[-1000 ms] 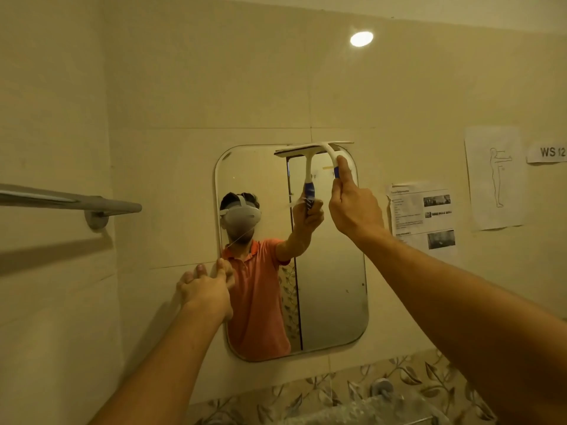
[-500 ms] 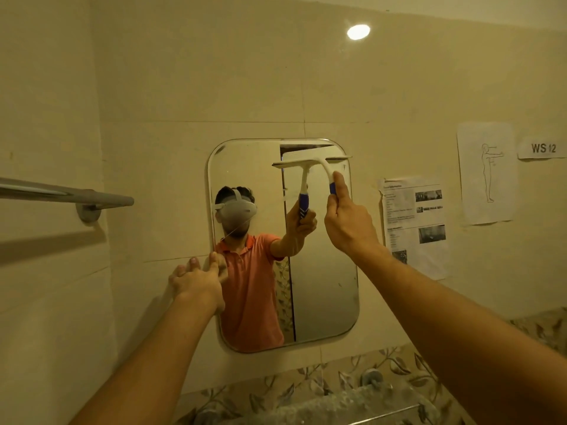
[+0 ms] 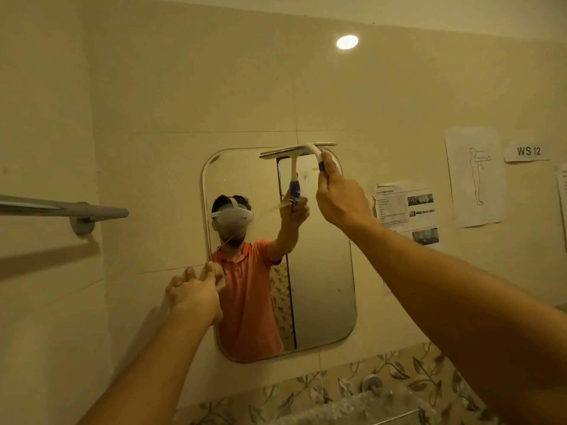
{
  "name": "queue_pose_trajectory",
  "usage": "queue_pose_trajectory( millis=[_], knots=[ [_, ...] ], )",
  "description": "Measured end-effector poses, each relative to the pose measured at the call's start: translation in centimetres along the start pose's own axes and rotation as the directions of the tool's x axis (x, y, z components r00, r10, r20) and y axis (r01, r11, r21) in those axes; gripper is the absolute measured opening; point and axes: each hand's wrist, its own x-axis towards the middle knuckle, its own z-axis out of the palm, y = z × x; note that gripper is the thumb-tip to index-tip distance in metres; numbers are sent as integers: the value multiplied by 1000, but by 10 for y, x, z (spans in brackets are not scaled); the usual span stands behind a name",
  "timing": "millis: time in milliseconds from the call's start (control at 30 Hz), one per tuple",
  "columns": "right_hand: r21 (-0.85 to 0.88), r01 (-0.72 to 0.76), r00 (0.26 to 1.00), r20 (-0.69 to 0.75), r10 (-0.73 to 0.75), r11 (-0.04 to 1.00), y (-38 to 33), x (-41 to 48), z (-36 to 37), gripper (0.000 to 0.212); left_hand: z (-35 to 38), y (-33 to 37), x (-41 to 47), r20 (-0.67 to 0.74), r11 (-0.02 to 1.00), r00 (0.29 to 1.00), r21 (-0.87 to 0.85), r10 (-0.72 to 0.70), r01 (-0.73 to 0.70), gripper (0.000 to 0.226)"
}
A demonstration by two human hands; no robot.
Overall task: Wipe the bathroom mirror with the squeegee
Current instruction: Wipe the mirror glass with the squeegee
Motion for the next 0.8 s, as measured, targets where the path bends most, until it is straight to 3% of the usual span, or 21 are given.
queue_pose_trajectory(
  millis=[467,800],
  knots=[
    [67,-69,994,92,63,995,29,-66,35,59,1,-6,0,15,1000,1000,5,23,-23,107],
    [-10,25,1000,7,-25,1000,-3,-12,0,55,-1,0,0,18,1000,1000,6,-2,2,111]
  ],
)
